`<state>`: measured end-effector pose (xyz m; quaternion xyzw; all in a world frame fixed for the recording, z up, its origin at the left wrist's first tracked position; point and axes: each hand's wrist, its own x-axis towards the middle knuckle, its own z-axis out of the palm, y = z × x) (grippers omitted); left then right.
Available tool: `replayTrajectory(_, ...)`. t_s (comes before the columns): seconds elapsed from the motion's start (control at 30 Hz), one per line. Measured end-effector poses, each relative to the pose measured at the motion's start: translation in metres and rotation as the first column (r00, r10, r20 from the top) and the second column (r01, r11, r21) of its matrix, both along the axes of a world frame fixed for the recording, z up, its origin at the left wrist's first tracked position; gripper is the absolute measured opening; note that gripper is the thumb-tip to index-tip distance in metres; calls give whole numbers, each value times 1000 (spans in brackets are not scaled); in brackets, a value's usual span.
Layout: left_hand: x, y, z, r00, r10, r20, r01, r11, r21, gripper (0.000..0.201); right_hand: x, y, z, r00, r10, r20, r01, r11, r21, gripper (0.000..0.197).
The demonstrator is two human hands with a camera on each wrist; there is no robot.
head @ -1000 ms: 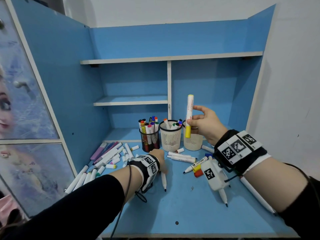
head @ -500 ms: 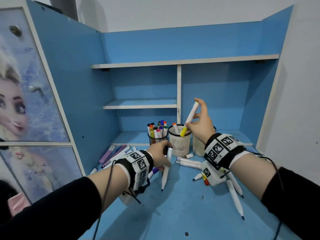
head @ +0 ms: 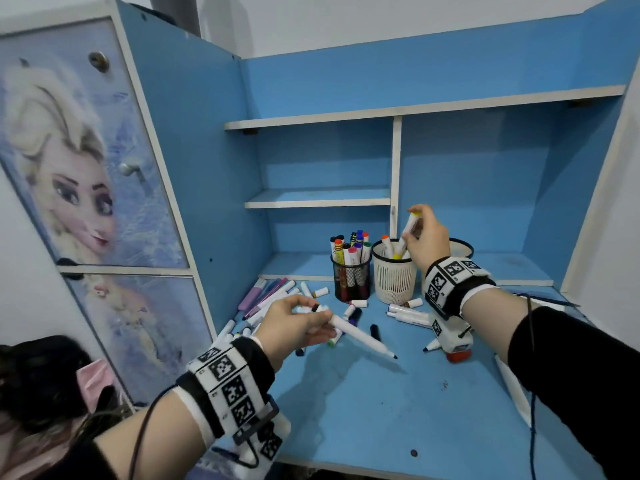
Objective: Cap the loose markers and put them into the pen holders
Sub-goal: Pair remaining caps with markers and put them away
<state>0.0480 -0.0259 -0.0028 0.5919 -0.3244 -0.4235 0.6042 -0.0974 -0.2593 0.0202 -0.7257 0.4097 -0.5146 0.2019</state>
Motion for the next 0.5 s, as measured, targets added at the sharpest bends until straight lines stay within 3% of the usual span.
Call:
replayTrajectory(0.07, 3, 7, -17, 993, 37, -112, -34, 999, 27, 21, 0, -3, -5, 999, -12, -42, 13, 999, 33, 36)
replayTrajectory(0.3, -22, 22, -66, 960, 43, -278, -31, 998, 48, 22, -3, -11, -9, 959, -36, -281, 55, 997, 61, 25)
replayTrajectory(0.5, -44, 23, -90, 965, 83, -249, -119, 984, -132, 18, -8, -14, -3, 881, 8, -473, 13, 999, 42, 31)
